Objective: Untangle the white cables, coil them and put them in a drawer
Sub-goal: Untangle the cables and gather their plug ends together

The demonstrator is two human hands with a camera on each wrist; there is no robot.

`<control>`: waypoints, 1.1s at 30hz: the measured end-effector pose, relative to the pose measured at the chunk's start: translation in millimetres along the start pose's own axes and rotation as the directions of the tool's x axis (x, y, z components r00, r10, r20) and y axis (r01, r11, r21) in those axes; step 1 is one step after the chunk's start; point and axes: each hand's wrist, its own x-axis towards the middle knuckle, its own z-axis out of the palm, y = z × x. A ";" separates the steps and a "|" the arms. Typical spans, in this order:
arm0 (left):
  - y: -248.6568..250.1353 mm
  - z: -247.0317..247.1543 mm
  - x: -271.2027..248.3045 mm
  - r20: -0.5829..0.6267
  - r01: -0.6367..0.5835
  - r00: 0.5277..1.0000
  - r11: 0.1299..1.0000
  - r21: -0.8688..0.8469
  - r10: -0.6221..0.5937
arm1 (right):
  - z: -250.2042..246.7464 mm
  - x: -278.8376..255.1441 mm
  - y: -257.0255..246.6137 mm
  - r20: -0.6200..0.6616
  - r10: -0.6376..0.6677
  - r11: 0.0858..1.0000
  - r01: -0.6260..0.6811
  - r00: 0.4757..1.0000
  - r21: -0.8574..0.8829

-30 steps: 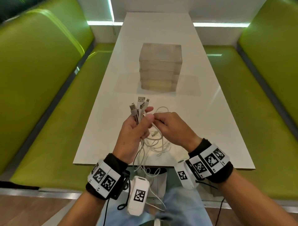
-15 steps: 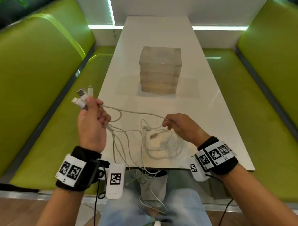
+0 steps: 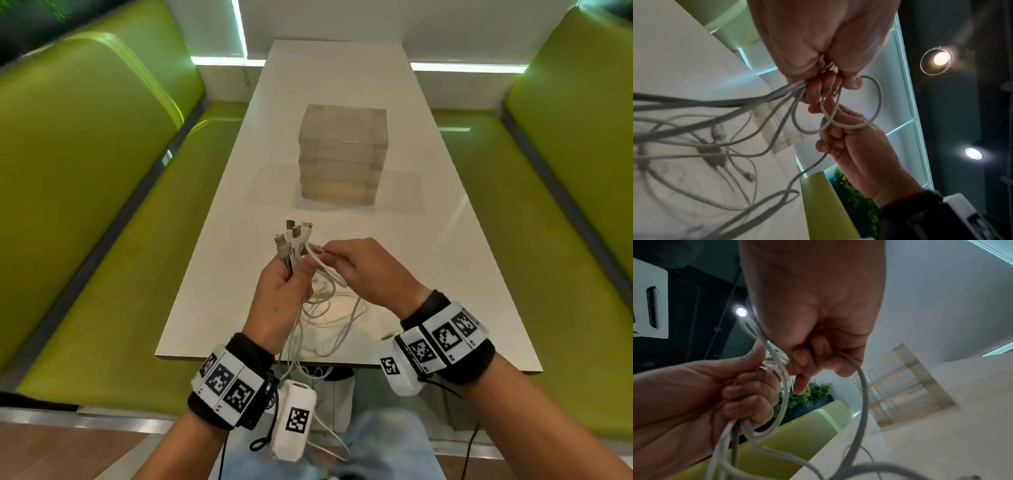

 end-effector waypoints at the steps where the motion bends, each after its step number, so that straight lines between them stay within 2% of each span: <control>1: 0.7 0.6 0.2 -0.009 -0.016 1.000 1.000 -0.006 0.016 | -0.1 0.8 -1.1 0.016 -0.009 1.000 0.009 1.000 -0.017; 6: 4.7 -6.4 4.5 -0.136 -0.042 0.990 0.992 -0.123 0.026 | -2.3 2.8 -1.7 0.121 -0.002 0.999 0.008 0.993 -0.042; 12: 30.3 -45.2 15.1 -0.317 -0.185 0.941 0.961 -0.207 0.113 | -16.0 3.7 59.0 0.071 0.240 0.954 -0.222 0.968 -0.203; 14: 34.3 -53.8 16.4 -0.335 -0.203 0.934 0.956 -0.213 0.124 | -19.8 0.6 70.8 0.057 0.300 0.944 -0.288 0.952 -0.160; 16: 30.0 -56.6 17.1 -0.307 -0.186 0.943 0.970 -0.158 0.131 | -20.5 -1.2 70.4 0.022 0.282 0.957 -0.280 0.959 -0.081; 19: 13.9 -45.1 15.4 -0.227 -0.086 0.970 0.996 0.013 0.087 | -18.1 0.1 49.2 -0.045 0.146 0.989 -0.147 0.988 -0.034; 21: 4.4 -29.9 11.7 -0.130 -0.027 0.991 0.992 0.123 0.043 | -14.7 3.0 29.7 -0.047 0.024 0.996 -0.028 0.999 -0.088; 24: -2.4 -11.0 7.4 0.009 -0.048 0.999 0.969 0.243 0.047 | -7.8 6.0 9.1 0.011 -0.117 0.971 0.117 0.993 -0.207; 29: -2.6 -9.9 4.7 0.069 -0.096 0.995 0.920 0.380 0.075 | -14.2 5.8 -0.3 -0.001 -0.085 0.986 0.084 0.996 -0.146; 31: -0.5 -15.2 3.9 0.018 -0.094 0.995 0.940 0.329 0.093 | -16.5 6.8 4.2 0.036 -0.071 0.984 0.075 0.997 -0.163; 33: 4.4 -23.0 7.1 -0.081 -0.080 0.992 0.975 0.208 0.098 | -17.6 8.7 19.4 0.067 -0.023 0.979 0.036 0.997 -0.201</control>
